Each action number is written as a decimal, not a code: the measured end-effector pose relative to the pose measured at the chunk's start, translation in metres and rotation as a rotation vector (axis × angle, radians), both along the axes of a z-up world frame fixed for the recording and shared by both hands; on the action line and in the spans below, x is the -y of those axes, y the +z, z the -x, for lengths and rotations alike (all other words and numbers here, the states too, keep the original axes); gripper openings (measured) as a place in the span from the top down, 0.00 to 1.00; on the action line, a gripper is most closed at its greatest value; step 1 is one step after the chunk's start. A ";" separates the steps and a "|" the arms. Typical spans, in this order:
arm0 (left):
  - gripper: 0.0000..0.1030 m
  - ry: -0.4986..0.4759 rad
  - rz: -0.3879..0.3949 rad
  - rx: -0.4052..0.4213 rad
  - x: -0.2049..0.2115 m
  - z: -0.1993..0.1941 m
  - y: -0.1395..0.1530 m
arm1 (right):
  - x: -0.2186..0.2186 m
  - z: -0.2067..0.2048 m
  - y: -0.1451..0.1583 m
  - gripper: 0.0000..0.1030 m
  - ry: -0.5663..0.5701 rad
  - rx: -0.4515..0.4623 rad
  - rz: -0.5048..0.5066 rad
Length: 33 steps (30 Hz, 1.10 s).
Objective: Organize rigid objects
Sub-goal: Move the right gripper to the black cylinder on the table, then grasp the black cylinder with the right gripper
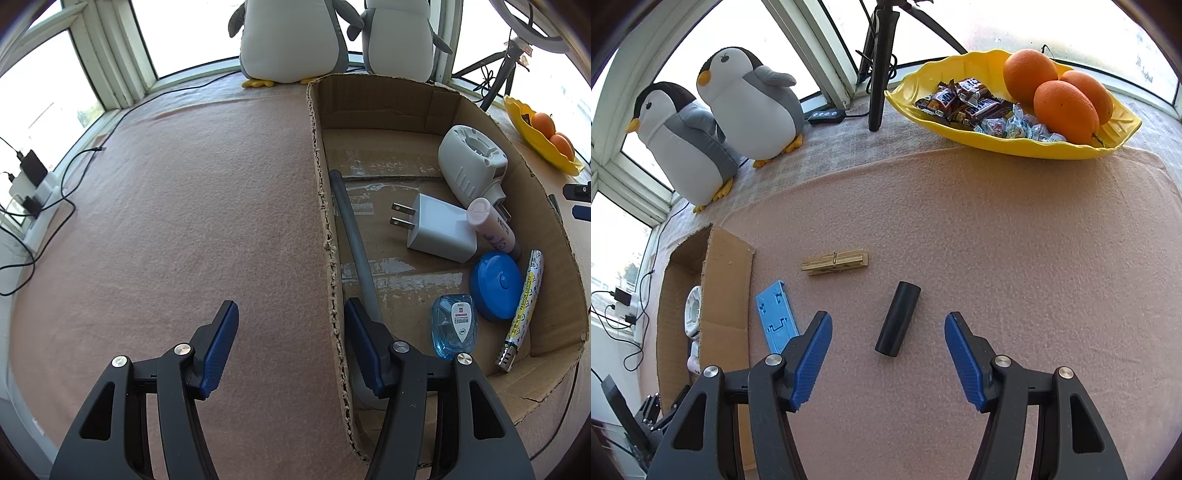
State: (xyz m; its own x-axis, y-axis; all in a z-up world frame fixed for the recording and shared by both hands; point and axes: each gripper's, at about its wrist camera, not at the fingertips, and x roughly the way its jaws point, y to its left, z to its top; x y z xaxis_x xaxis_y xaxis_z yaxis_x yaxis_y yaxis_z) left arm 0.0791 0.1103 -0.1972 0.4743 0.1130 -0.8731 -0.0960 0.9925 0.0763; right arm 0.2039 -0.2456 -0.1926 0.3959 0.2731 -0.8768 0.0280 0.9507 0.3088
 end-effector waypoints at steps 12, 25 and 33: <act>0.42 0.000 0.000 0.000 0.000 0.000 0.000 | 0.001 -0.017 -0.021 0.69 -0.004 -0.069 0.030; 0.42 0.001 0.001 0.001 0.000 0.000 0.000 | -0.023 -0.018 -0.023 0.86 0.083 -0.065 0.134; 0.42 0.001 0.001 0.001 0.000 0.001 0.000 | -0.038 0.002 -0.001 0.86 0.129 -0.001 0.131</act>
